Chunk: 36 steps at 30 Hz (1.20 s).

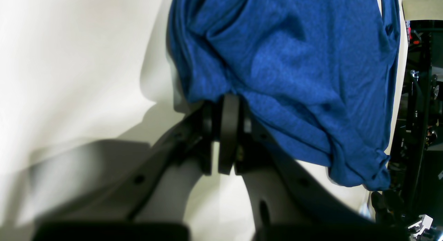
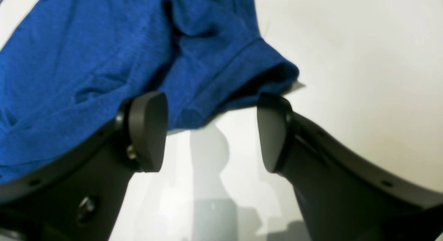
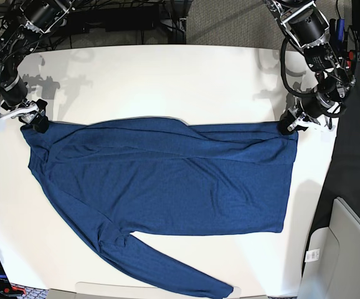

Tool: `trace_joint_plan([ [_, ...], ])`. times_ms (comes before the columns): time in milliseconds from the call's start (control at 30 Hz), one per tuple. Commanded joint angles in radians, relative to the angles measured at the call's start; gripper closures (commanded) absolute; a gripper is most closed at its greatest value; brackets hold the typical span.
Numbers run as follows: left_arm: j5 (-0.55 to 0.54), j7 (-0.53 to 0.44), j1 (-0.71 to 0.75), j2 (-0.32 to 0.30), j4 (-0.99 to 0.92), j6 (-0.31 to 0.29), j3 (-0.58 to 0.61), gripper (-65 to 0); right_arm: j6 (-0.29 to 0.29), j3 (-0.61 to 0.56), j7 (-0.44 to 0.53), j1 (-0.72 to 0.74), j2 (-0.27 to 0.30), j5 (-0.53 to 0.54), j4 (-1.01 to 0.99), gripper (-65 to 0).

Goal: Fold the T-shirt properly
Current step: 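Lift the shirt with both grippers and drag it toward the robot, then lower the shirt onto the table and open both grippers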

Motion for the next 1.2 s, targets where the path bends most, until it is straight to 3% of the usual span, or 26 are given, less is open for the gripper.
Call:
trace_joint_plan([
  [0, 0.019, 0.013, -0.006, -0.011, 0.010, 0.005, -0.001, -0.1, 0.003, 0.003, 0.023, 0.036, 0.009, 0.006, 0.009, -40.1],
  [333, 0.019, 0.013, -0.006, -0.011, 0.009, 0.005, 0.000, -0.1, 0.003, 0.004, 0.027, 0.088, -0.037, -0.021, -0.110, -38.5],
  [400, 0.019, 0.013, -0.006, -0.011, 0.009, 0.005, 0.000, -0.1, 0.003, 0.004, 0.028, 0.114, -0.041, -0.024, -0.125, -31.6],
  [533, 0.019, 0.013, -0.006, -0.011, 0.009, 0.005, 0.000, -0.1, 0.003, 0.007, 0.028, 0.142, -0.043, -0.024, -0.151, -3.7],
  [567, 0.019, 0.013, -0.006, -0.011, 0.009, 0.005, 0.000, -0.1, 0.003, 0.013, 0.022, 0.141, -0.041, -0.024, -0.146, 0.0],
  [933, 0.019, 0.016, 0.083, -0.085, 0.090, 0.002, -0.003, -0.1, 0.011, 0.016, 0.019, 0.005, -0.043, -0.004, -0.039, -0.5],
  [1167, 0.019, 0.056, 0.168, -0.085, 0.213, 0.002, -0.004, -0.1, 0.011, 0.016, -0.026, -0.091, -0.044, 0.149, -0.025, -0.5],
])
